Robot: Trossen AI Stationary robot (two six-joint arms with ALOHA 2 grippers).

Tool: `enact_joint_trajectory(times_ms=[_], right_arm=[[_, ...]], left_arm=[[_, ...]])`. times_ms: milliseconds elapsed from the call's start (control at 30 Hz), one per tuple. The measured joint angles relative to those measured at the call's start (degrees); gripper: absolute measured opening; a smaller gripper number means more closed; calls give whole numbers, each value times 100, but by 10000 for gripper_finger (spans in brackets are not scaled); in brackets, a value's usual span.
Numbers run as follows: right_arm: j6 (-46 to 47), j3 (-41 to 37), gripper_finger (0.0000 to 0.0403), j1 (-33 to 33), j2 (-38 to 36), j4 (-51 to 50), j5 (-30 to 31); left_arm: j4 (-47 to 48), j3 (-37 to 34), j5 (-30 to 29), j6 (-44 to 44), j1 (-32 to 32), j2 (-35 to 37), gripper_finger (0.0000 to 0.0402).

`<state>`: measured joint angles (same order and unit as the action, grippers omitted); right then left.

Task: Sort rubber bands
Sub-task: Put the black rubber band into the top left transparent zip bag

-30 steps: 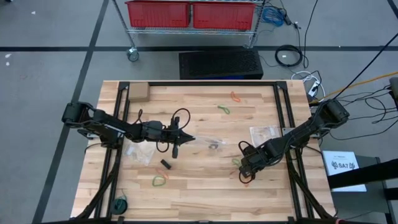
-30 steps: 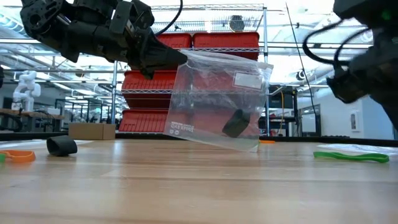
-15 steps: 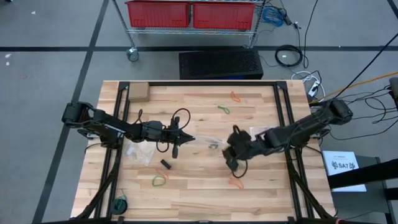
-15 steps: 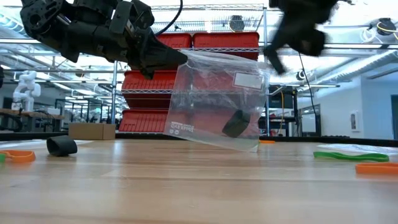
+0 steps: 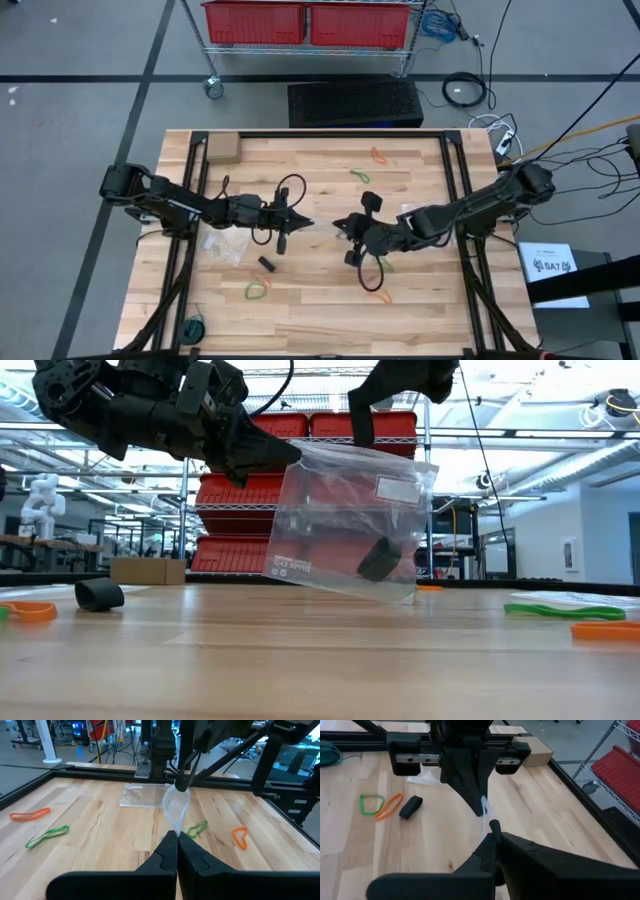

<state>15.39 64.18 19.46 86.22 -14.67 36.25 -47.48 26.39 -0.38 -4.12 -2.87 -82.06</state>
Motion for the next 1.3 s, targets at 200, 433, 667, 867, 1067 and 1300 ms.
enact_joint_trajectory(times_ms=[200,433,667,867,1067,1300], right_arm=[[23,0,0,-28,196,17,-2],[57,0,0,-157,477,36,-88],[484,-1,20,-309,432,-13,-623],[495,0,86,-376,432,-43,-813],[485,0,166,-420,432,-40,-808],[351,-2,218,-450,427,-42,-807]], left_arm=[[0,0,0,1,0,0,0],[-4,0,0,2,2,0,0],[-2,0,-1,2,1,0,0],[-2,0,0,2,2,0,0],[-2,0,-1,2,1,0,0],[-2,0,0,2,2,0,0]])
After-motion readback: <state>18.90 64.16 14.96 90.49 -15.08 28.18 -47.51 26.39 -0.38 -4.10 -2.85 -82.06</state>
